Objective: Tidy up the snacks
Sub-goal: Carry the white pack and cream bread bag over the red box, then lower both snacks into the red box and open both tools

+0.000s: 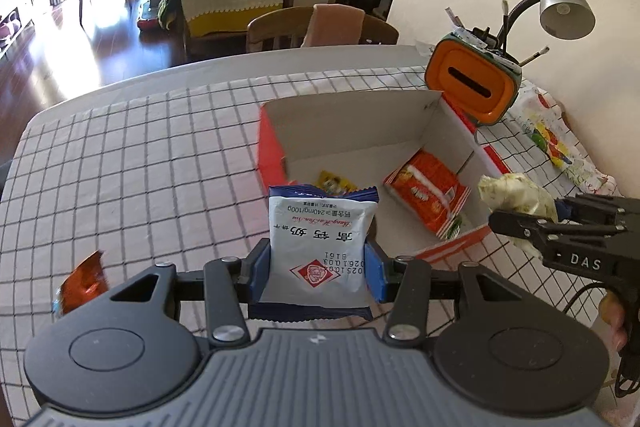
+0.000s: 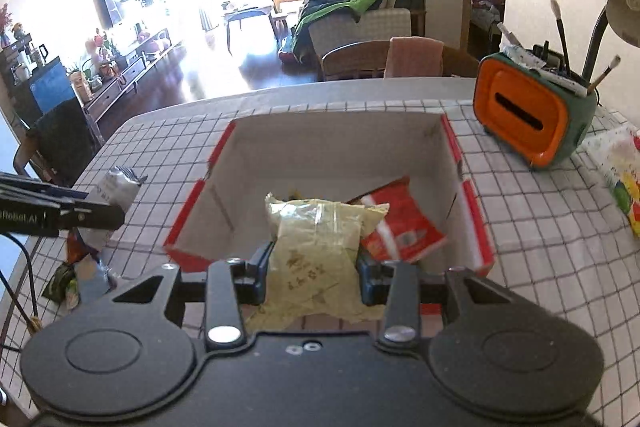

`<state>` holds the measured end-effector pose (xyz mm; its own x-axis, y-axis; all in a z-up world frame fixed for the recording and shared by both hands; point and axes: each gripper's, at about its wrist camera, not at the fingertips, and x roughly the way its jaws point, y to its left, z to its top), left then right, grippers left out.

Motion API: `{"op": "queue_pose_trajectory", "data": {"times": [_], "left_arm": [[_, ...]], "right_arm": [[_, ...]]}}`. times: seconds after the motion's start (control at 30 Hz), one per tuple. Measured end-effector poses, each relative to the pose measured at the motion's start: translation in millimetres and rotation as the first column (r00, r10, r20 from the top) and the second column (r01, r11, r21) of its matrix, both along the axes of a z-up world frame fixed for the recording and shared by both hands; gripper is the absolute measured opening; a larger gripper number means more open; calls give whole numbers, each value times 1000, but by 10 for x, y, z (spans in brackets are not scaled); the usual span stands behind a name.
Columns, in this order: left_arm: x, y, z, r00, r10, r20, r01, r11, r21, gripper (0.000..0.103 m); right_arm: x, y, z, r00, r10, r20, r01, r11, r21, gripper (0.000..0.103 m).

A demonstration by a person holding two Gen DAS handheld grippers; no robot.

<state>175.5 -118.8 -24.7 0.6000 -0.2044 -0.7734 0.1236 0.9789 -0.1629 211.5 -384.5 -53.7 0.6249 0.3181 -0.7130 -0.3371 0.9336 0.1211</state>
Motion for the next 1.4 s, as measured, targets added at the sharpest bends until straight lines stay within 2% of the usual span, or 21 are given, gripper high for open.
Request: {"op": "queue_pose_trajectory", "data": {"times": [0.1,0.33,0.67,0.97,1.13,1.4], "left_arm": [[178,-159,-51,1000,5,-15,-5,1000,9,47],[591,-456,-219,998,29,-56,-26,998,51,47],[1110,-765,-522,986,42,-163,-21,991,132,47],[1342,-878,-734,964,54,-260,-6,983,182,47],[1384,-984,-804,958,51,-284,16,973,229,48],[1373,-1046,-817,961,55,-269,15,968,250,48]], "right_arm": [[189,-71,-28,1000,-1,1,1,1000,-18,40],[674,-195,-187,998,16,-61,-18,1000,-26,40],[1106,-64,-482,989,93,-113,-107,985,-133,40],[1206,14,-630,976,145,-164,-172,971,-165,40],[1219,41,-686,969,159,-188,-197,958,-207,40],[1189,20,-696,965,163,-205,-205,957,-205,41]]}}
